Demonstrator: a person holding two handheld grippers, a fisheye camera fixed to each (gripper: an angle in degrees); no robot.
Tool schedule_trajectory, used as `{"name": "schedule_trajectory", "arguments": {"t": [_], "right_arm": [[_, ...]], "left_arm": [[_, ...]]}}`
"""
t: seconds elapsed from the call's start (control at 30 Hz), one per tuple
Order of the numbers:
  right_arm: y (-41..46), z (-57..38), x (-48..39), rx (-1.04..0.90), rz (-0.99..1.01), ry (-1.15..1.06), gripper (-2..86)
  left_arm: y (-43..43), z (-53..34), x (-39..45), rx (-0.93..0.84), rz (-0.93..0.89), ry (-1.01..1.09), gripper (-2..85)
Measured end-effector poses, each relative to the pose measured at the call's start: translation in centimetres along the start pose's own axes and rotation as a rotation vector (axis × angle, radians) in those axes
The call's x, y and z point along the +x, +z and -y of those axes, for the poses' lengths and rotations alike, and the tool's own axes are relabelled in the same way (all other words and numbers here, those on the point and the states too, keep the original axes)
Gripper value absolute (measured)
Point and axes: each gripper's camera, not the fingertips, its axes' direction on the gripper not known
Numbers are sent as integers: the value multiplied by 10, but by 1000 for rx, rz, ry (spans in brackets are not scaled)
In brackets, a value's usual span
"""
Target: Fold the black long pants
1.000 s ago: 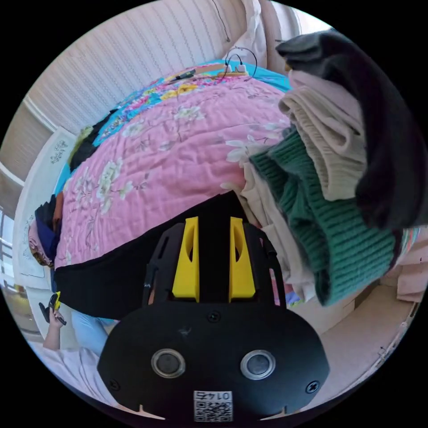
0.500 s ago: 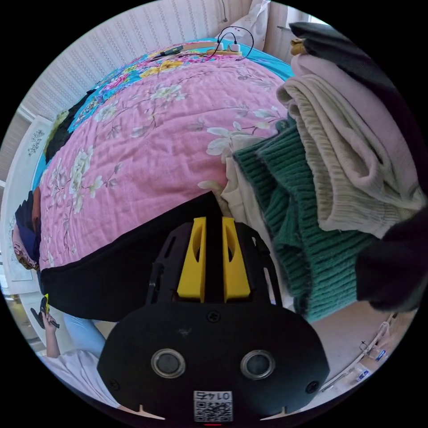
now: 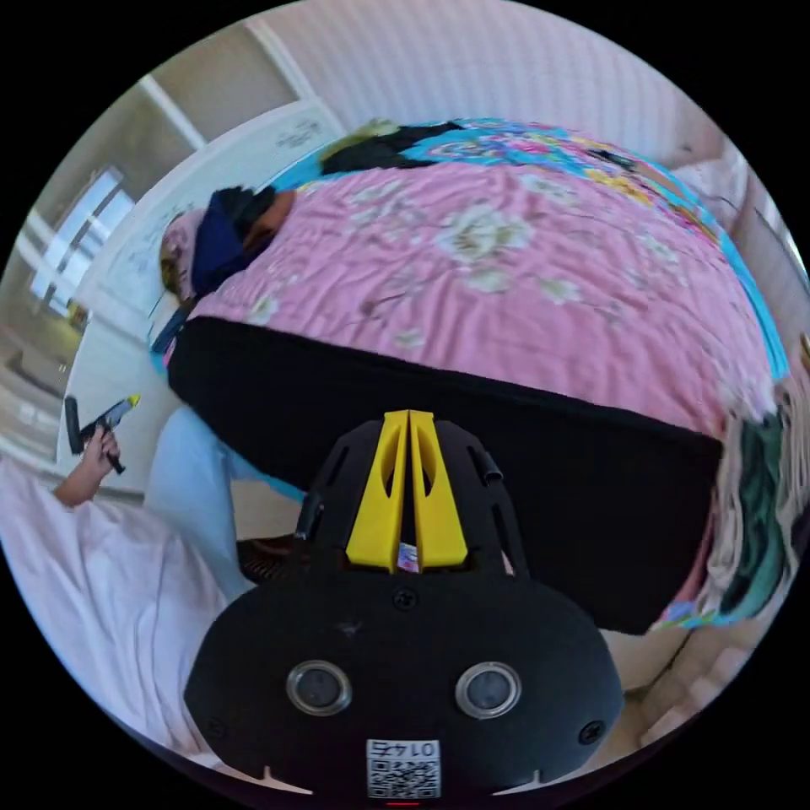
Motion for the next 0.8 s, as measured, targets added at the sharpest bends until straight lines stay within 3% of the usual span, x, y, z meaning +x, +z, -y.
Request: {"name": "schedule_trajectory", "arguments": {"t": [0.07,0.2,0.27,0.4,0.47,0.57,0.8], "right_arm": [[29,26,-40,-42,-42,-108,-2],[83,81,-91,-125,-199,-226,-3],[121,98,-96,-263,-220,-229,-3],[150,130,-101,-344,-211,-197,-5],[160,144,-100,-395,-177,-196,-6],[177,162,-103,-459,-163,-250,-7],[214,196,-116,-598,-208,-348,-9]], "left_arm": [[20,-5,69,-14,-11,222,-8],[86,-31,228,-91,-261,589,-10],[117,-46,292,-97,-286,741,-10],[190,-74,407,-139,-169,986,-10],[217,-82,437,-154,-110,1029,-10],[274,-101,475,-344,-77,1102,-10],[316,-148,530,-254,-9,1258,-10]]}}
